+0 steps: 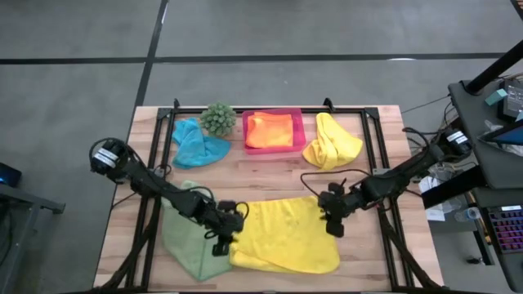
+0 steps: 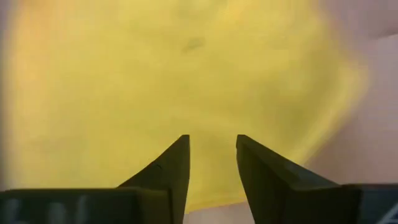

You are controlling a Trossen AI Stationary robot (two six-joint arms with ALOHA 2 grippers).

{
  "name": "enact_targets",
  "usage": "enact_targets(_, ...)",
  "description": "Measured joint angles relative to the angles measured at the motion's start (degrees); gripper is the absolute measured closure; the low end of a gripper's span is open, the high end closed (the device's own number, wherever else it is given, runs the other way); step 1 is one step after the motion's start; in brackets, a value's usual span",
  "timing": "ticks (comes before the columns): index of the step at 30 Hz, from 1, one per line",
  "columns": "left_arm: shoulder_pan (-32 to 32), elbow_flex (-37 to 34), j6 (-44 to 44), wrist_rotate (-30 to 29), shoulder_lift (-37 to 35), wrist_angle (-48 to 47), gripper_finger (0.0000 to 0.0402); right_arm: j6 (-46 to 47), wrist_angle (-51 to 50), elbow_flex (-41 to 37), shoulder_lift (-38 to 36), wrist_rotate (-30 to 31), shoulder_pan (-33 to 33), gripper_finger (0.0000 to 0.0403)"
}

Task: Fold microfiber towels
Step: Fold the bottom yellow microfiber towel

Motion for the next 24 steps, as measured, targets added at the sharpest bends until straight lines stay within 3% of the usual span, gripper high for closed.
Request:
enact_targets(4,3.8,-0.9,3.1,-7.2,1.1,0.3,0.0286,-3.0,2.2,-0.7,0.9,6.1,-0.3,0.0328)
enact_targets(10,7.1,-4.0,3.1,-7.9,4.5,0.4,0.0318,-4.9,4.8,-1.8,5.8,11.3,-0.7,0.0388)
enact_targets(14,7.9,-4.6,2.8,-8.4,6.5,0.9,0.0339,-5.2,8.2,-2.3,9.7,13.1,-1.5,0.0394)
enact_targets(19,9.0,-4.5,2.7,-12.0,7.3,-1.7,0.0362,-5.3,9.7,-1.3,12.7,20.4,-2.0,0.0394)
enact_targets(24,10.5,-4.6,2.3,-15.3,6.0,-6.0,0.038,-4.7,9.0,-1.0,9.3,18.4,-4.7,0.0388)
